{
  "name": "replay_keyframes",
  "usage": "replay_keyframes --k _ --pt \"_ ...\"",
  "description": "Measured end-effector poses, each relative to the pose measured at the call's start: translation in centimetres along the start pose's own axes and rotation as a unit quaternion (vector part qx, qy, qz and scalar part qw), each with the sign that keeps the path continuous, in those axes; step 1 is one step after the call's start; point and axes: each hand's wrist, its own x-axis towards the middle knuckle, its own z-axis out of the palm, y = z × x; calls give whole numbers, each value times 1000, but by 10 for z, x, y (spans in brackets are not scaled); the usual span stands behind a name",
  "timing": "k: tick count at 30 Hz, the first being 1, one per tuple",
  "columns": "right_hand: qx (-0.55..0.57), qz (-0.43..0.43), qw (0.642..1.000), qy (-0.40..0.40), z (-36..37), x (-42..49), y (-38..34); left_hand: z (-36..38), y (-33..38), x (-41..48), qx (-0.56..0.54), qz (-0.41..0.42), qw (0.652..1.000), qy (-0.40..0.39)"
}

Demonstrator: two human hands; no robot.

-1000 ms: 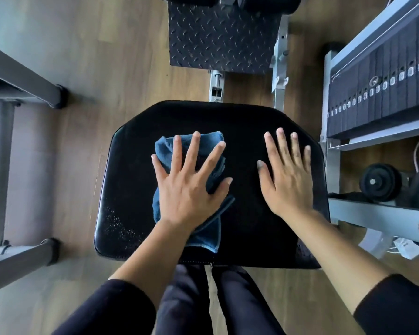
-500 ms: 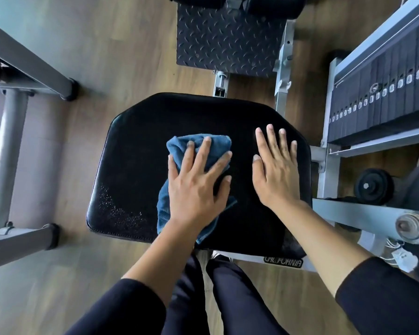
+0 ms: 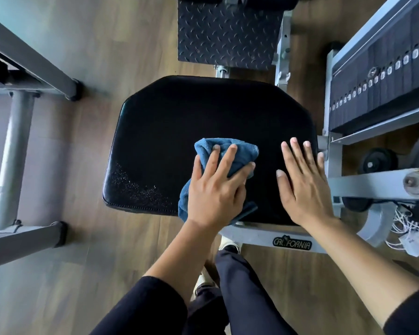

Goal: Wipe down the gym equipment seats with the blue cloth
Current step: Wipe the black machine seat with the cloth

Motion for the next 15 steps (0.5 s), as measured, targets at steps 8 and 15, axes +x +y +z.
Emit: replay_keyframes --k 8,15 --pt "-6 -11 1000 4 12 -14 -33 -40 -105 -39 52 -57 995 60" --pt "-18 -7 1000 12 17 -15 -39 -32 -84 -36 54 -152 983 88"
